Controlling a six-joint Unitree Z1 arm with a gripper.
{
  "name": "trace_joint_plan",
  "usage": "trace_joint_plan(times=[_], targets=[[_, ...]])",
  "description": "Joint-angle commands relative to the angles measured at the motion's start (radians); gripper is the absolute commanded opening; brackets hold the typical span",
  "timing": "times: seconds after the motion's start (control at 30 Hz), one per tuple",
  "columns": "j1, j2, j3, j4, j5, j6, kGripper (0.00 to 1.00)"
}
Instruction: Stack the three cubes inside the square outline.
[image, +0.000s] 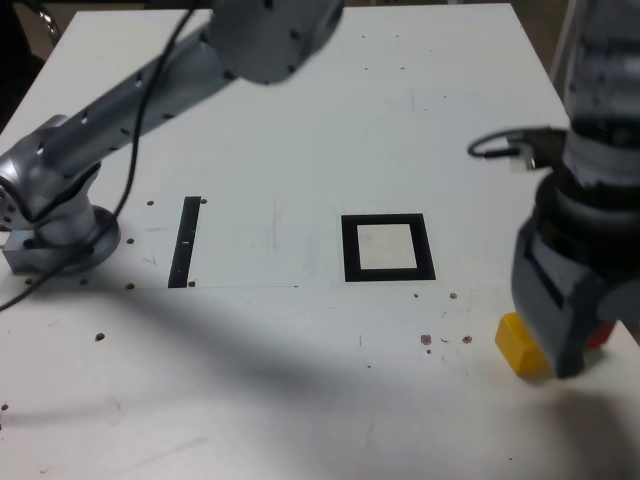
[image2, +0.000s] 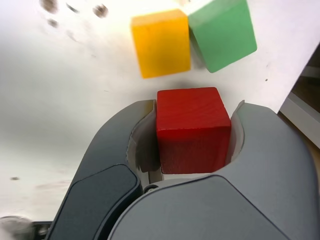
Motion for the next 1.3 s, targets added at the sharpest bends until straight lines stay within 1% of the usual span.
trace_joint_plan(times=[0.0, 0.1, 0.33, 0.53, 0.7, 0.8, 0.97, 1.07, 1.27], targets=[[-0.001, -0.055, 0.042, 0.013, 0.009, 0.020, 0.31], [0.000, -0.111, 0.112, 0.018, 0.015, 0.044, 0.31], [0.013, -0.239, 0.302, 0.016, 0.016, 0.111, 0.31], [0.043, -0.355, 0.485, -0.007, 0.010, 0.207, 0.31], [0.077, -0.428, 0.624, -0.033, 0.011, 0.284, 0.31], [0.101, -0.458, 0.704, -0.061, 0.015, 0.337, 0.31], [0.145, -0.485, 0.828, -0.134, 0.008, 0.418, 0.31], [0.170, -0.491, 0.884, -0.176, -0.001, 0.454, 0.31], [0.214, -0.491, 0.949, -0.238, -0.025, 0.489, 0.31]])
